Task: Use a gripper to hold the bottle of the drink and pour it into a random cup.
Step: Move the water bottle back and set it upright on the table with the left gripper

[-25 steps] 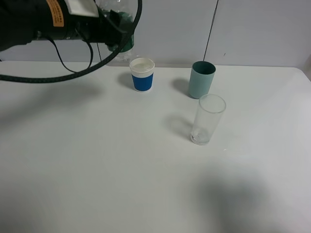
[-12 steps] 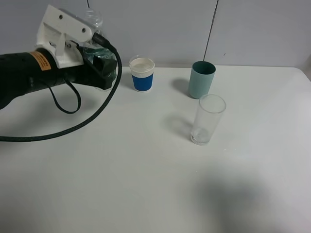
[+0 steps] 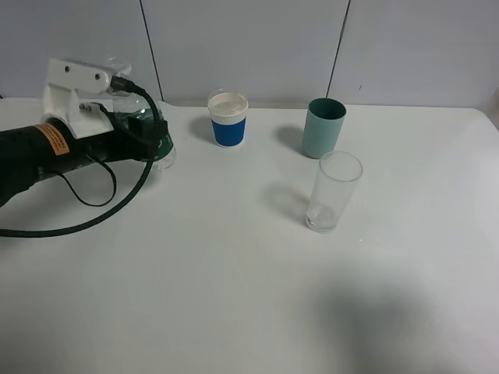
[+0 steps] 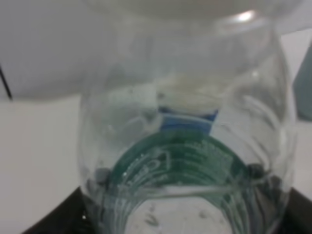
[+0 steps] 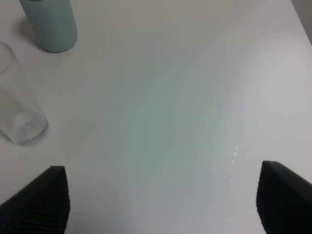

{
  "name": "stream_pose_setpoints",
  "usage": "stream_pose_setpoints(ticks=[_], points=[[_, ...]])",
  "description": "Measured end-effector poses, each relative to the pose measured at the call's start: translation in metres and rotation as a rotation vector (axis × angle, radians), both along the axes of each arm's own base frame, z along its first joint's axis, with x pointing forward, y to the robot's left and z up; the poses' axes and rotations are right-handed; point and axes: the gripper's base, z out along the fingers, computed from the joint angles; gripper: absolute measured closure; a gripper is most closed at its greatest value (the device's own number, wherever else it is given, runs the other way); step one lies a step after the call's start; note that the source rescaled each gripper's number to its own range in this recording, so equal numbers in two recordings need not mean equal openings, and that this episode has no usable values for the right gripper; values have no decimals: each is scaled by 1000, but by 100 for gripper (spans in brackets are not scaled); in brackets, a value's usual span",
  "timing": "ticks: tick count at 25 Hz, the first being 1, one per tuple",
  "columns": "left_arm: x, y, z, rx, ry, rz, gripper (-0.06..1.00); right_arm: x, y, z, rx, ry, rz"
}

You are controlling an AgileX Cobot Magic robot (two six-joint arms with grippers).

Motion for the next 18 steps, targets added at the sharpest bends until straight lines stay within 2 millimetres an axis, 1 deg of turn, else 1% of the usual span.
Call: stream_pose_setpoints(ticks=[4,8,12,18], points=[[7,3,-22,0,30,6,94,0,0,0,0,0,0],[10,2,-42,58,19,-26,94,0,0,0,0,0,0],[11,1,-53,123,-13,-59,94,0,0,0,0,0,0],[10,0,-66,153,7,-80,94,0,0,0,0,0,0]])
